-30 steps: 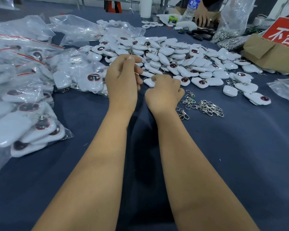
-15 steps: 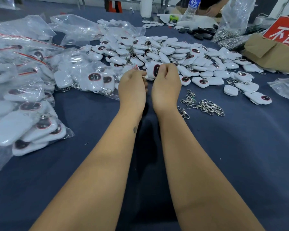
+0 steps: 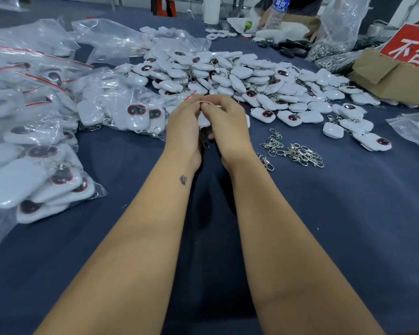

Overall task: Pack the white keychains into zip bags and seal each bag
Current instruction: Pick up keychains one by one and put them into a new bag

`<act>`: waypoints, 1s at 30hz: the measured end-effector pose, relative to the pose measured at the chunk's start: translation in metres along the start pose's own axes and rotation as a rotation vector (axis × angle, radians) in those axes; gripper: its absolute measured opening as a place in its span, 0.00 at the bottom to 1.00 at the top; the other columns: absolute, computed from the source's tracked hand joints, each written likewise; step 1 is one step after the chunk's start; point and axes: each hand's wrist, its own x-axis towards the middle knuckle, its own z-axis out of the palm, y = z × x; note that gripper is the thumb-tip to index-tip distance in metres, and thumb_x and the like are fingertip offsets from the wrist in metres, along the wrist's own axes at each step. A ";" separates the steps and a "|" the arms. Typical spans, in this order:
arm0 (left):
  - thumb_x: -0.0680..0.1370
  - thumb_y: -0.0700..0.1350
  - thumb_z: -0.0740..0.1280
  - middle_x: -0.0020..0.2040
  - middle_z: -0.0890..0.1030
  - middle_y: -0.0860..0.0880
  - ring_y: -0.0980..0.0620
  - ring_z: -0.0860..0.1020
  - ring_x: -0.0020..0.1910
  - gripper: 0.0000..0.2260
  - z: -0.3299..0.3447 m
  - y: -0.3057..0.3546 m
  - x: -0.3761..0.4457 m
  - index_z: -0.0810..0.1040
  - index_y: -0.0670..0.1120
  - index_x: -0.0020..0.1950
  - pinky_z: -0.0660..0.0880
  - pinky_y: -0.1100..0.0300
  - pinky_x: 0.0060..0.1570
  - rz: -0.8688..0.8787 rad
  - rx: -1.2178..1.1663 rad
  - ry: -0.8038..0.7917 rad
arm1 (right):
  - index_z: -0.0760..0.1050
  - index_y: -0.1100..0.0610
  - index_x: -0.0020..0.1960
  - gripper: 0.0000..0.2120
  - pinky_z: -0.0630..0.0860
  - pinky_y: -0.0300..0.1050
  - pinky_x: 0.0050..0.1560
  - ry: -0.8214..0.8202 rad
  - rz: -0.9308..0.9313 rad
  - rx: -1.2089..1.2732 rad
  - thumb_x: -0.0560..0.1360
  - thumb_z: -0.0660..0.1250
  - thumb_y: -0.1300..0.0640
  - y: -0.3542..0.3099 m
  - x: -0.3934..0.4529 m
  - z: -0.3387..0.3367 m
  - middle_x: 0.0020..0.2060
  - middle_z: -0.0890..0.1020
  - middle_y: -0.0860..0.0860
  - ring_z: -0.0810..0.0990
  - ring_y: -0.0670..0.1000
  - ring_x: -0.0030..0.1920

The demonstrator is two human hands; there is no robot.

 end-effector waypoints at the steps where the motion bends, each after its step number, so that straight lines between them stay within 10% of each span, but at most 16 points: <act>1: 0.80 0.37 0.59 0.39 0.82 0.50 0.53 0.79 0.36 0.12 -0.001 0.001 0.000 0.81 0.47 0.47 0.71 0.61 0.34 -0.022 -0.047 -0.001 | 0.79 0.52 0.50 0.10 0.75 0.35 0.37 -0.032 0.010 0.029 0.75 0.63 0.64 0.000 -0.001 0.000 0.39 0.80 0.46 0.78 0.41 0.37; 23: 0.78 0.36 0.57 0.51 0.79 0.42 0.47 0.78 0.43 0.13 -0.007 0.004 0.002 0.77 0.43 0.58 0.72 0.57 0.41 -0.087 -0.192 -0.024 | 0.70 0.52 0.52 0.18 0.73 0.41 0.30 -0.037 0.060 0.174 0.71 0.63 0.72 0.004 0.000 -0.001 0.45 0.84 0.62 0.77 0.50 0.33; 30: 0.79 0.36 0.59 0.35 0.82 0.48 0.53 0.79 0.29 0.12 -0.005 0.005 -0.001 0.79 0.45 0.55 0.71 0.66 0.26 -0.074 -0.183 -0.033 | 0.74 0.56 0.53 0.16 0.70 0.39 0.27 -0.011 0.040 0.253 0.71 0.61 0.72 0.002 0.002 -0.001 0.36 0.80 0.55 0.75 0.51 0.30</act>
